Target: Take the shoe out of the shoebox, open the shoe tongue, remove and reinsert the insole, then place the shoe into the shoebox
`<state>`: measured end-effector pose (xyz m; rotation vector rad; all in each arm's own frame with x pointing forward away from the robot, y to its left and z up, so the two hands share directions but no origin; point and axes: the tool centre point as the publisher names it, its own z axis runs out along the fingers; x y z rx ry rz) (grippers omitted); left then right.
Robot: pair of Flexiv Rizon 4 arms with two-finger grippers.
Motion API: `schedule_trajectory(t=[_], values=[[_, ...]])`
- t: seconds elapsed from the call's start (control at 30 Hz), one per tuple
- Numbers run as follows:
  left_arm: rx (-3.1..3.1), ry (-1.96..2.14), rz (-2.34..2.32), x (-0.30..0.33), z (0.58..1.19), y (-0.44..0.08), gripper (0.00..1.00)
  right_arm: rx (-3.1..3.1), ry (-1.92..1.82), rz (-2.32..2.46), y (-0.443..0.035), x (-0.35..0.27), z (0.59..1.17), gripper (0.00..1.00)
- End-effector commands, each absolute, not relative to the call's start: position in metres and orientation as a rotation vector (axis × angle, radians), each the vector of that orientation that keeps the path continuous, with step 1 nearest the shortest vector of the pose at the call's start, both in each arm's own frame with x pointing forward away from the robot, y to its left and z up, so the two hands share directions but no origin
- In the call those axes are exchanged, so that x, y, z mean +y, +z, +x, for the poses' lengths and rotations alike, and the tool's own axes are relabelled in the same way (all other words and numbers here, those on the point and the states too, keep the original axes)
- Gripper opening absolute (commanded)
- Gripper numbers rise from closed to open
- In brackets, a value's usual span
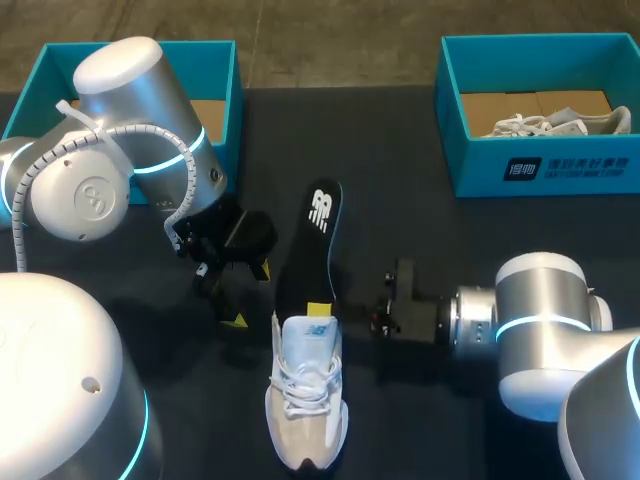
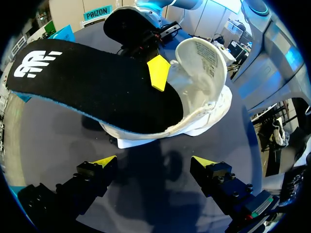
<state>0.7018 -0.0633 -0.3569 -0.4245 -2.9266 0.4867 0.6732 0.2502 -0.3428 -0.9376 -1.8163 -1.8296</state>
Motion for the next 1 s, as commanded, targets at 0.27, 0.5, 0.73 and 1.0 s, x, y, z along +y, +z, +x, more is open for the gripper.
schedule_trajectory(t=[0.27,0.5,0.73,1.0], values=[[-2.930,0.487,-0.423,-0.063,0.700,-0.357,1.00,-1.819,-1.845,-0.925,-0.340,0.253,0.677,0.27],[-2.930,0.487,-0.423,-0.063,0.700,-0.357,1.00,-1.822,-1.857,-0.889,-0.336,0.254,0.675,0.27],[-2.930,0.487,-0.423,-0.063,0.700,-0.357,1.00,-1.849,-1.849,-0.862,-0.333,0.257,0.675,0.29],[-2.930,0.487,-0.423,-0.063,0.700,-0.357,1.00,-1.840,-1.875,-0.840,-0.331,0.251,0.677,0.29]])
